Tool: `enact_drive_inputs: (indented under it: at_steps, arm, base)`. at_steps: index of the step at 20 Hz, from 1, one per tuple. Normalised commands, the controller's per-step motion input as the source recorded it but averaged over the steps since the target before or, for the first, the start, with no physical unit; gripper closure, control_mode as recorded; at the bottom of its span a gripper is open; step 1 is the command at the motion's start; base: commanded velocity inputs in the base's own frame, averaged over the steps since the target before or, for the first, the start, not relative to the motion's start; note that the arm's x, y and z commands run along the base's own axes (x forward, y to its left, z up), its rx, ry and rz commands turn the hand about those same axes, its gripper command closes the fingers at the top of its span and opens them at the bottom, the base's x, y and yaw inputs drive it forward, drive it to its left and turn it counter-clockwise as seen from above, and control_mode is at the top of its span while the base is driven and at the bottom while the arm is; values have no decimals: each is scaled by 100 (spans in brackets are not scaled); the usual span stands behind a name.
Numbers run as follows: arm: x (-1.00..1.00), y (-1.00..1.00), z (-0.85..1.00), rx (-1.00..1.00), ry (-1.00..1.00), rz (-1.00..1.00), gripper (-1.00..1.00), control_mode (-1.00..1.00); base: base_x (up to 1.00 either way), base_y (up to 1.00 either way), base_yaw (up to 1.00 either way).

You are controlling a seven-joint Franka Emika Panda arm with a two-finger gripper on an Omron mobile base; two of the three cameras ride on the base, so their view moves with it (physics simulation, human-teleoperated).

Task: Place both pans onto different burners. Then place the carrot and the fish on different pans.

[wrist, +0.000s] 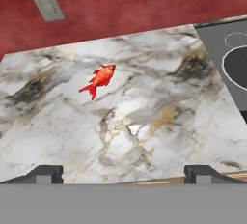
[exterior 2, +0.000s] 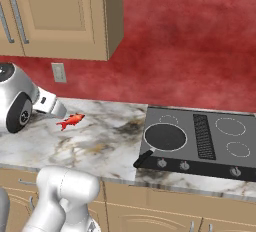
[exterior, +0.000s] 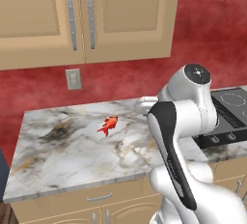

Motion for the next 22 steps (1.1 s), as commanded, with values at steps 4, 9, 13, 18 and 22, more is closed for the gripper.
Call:
enact_drive_inputs:
  at_steps: [4, 9, 13, 18, 22]
  arm:
    - [48, 22, -18, 3, 1, 0, -100, -100]
    - [37, 25, -29, 0, -1, 0, -100, -100]
    - [37, 12, -34, 4, -2, 0, -100, -100]
    - [52, 10, -41, 8, 0, -1, -100, -100]
    - [49, 32, -20, -1, 0, -5, -100, -100]
  base:
    - [0, 0, 0]
    - [0, 0, 0]
    - [0, 0, 0]
    - [0, 0, 0]
    - [0, 0, 0]
